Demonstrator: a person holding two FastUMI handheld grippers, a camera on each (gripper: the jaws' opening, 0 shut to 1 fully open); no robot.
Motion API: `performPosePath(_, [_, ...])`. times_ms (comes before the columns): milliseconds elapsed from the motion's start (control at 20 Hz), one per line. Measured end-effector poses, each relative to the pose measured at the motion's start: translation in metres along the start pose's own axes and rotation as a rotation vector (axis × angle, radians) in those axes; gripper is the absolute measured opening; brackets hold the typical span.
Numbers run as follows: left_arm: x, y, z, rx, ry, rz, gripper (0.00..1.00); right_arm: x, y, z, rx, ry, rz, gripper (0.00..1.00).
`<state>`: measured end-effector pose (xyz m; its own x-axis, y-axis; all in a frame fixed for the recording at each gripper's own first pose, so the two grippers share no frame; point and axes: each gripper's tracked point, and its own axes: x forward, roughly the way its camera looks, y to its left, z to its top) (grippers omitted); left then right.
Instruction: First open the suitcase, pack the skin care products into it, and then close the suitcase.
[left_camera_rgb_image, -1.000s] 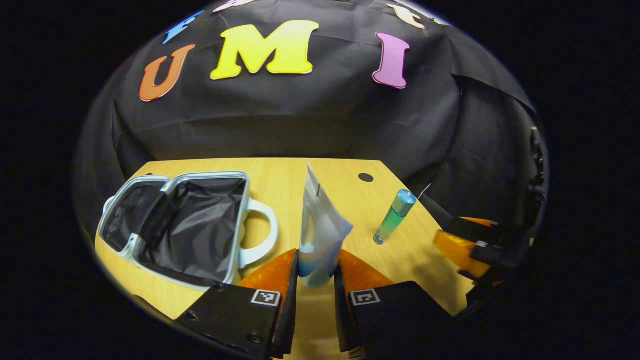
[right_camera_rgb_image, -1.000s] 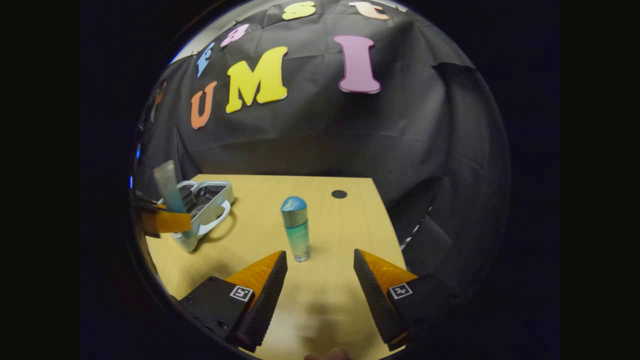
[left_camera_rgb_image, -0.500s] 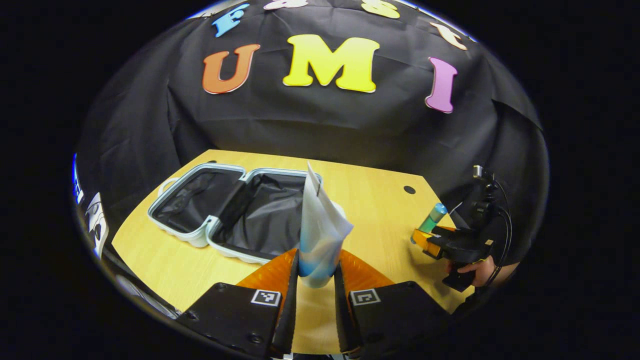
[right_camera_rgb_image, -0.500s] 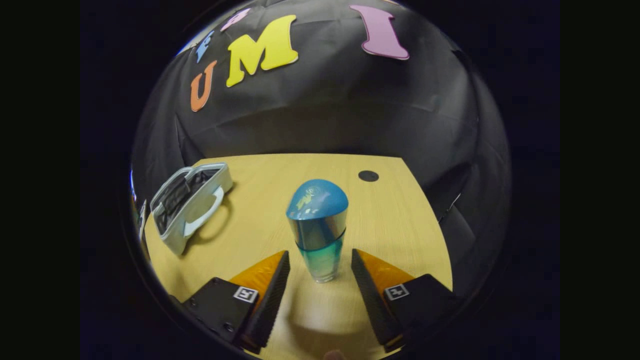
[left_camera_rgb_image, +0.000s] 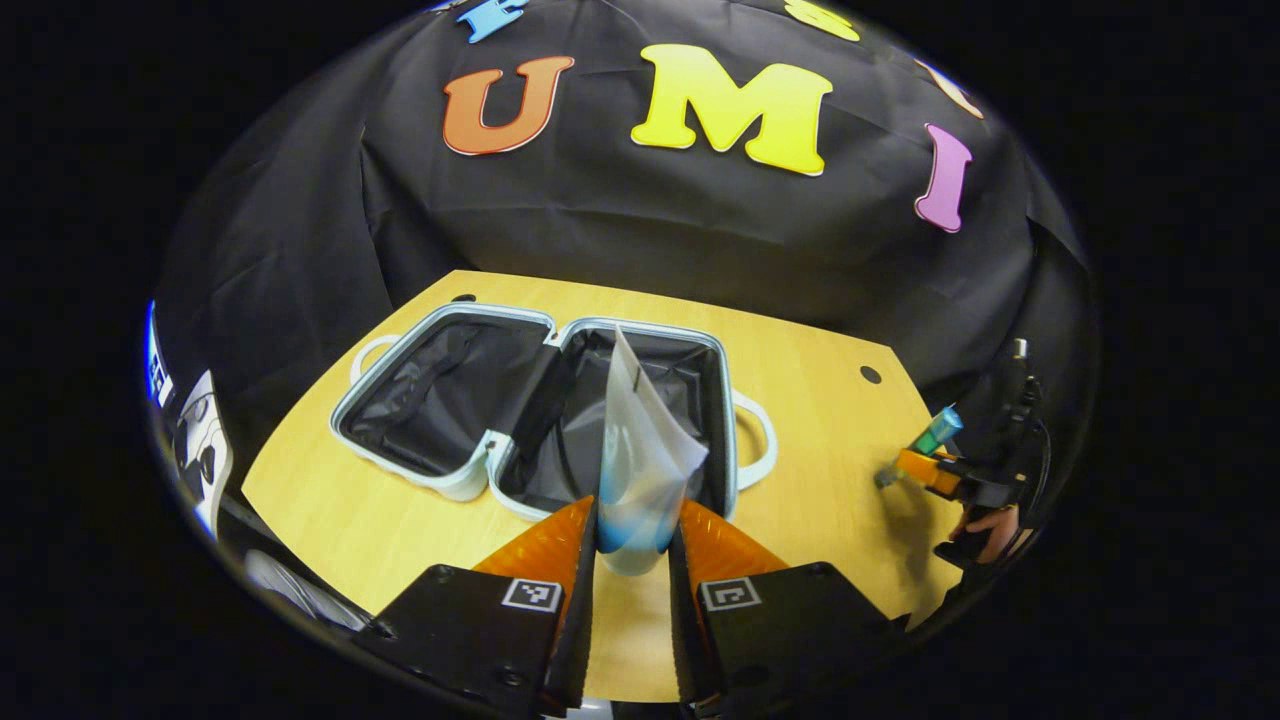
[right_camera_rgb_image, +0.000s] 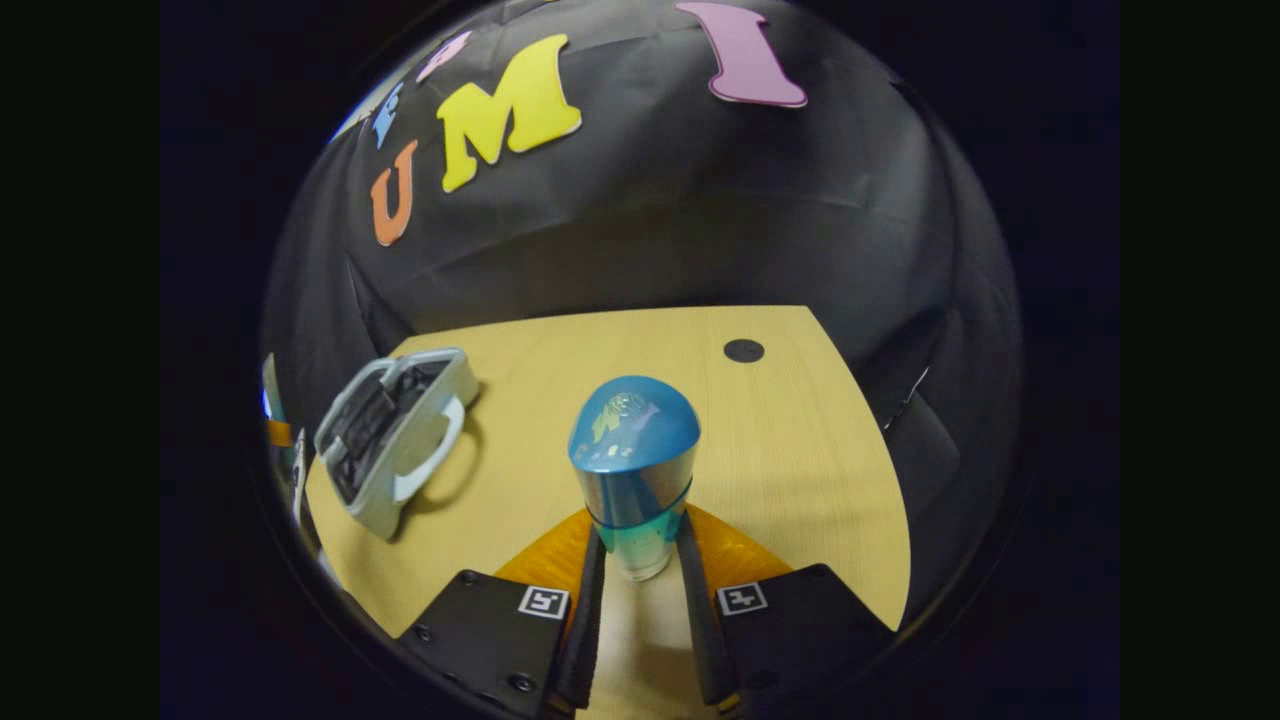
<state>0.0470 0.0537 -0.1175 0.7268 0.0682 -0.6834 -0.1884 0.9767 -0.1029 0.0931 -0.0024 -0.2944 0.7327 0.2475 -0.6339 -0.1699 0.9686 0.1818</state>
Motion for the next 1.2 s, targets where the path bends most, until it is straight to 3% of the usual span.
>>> performPosePath(150, [0.033,0.011,0.012,-0.016,0.093,-0.057,0.36,-0.050,0.014,0.008,0.024,0.003,0.075,0.37])
performPosePath(250, [0.061,0.010,0.005,-0.036,0.201,-0.130,0.36,-0.080,0.019,0.014,0.074,0.005,0.099,0.37])
performPosePath(400, [0.094,0.020,-0.014,0.001,0.390,-0.178,0.36,-0.117,0.024,0.017,0.192,0.015,0.118,0.37])
performPosePath(600, [0.138,0.031,-0.030,0.002,0.555,-0.163,0.37,-0.151,0.027,0.017,0.257,0.003,0.108,0.37])
performPosePath(750, [0.151,0.043,-0.044,0.083,0.677,-0.131,0.36,-0.168,0.025,0.008,0.225,-0.002,0.077,0.37])
performPosePath(1000, [0.168,0.050,-0.051,0.155,0.760,-0.072,0.36,-0.183,0.022,0.004,0.193,-0.008,0.052,0.37])
performPosePath(1200, [0.170,0.051,-0.063,0.197,0.867,-0.016,0.36,-0.190,0.035,0.009,0.186,-0.013,0.084,0.36])
